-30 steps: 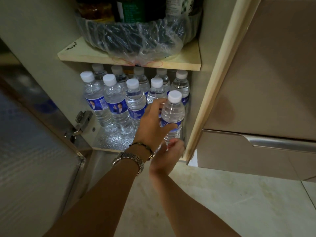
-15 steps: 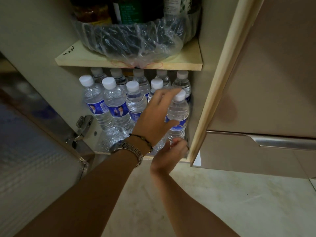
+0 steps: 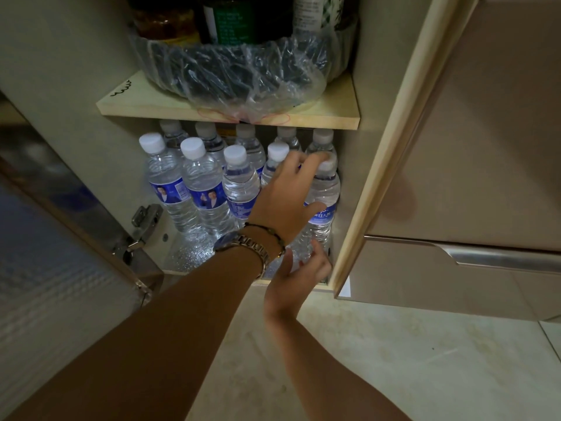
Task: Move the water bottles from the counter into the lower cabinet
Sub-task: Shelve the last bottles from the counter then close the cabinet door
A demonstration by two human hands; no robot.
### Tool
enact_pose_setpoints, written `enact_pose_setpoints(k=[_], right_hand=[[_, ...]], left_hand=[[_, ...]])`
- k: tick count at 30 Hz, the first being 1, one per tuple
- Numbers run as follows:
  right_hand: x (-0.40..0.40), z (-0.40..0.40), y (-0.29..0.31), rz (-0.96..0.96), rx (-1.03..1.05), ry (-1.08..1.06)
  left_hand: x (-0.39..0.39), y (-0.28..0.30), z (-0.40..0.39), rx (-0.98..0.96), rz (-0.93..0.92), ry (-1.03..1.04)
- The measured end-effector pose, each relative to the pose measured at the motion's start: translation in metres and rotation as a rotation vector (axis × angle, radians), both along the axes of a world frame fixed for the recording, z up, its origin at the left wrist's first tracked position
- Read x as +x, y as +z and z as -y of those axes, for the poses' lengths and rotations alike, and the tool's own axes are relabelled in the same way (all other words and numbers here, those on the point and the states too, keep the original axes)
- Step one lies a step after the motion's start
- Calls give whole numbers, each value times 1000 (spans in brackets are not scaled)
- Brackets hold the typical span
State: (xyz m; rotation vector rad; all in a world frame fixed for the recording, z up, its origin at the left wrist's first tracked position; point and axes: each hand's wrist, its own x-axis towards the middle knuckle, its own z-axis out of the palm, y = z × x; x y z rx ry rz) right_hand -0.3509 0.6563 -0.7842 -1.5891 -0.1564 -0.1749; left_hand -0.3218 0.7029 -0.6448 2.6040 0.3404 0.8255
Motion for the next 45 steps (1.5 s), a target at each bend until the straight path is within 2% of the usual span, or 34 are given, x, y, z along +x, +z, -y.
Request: enact_pose_setpoints(k=[8,12,25,32,41,45], right_hand=[[4,-1,-1,1,4,10],[7,-2,-4,67,4,5],[12,-4,-11,48,-34,32],[10,4,-5,24,-61,84],[7,22,8,29,-192,210],[9,34,8,85,-409,377]], left_hand=[[-1,8,-9,-41,-68,-68],[-2,14,-14,-45,-110,-100],[9,8,-19,6,-72,-58],[5,1,-12,-30,-34,-43],[-28,-8,-2,-126,-36,-62],[-61,-19,-8,-104,-86,26]])
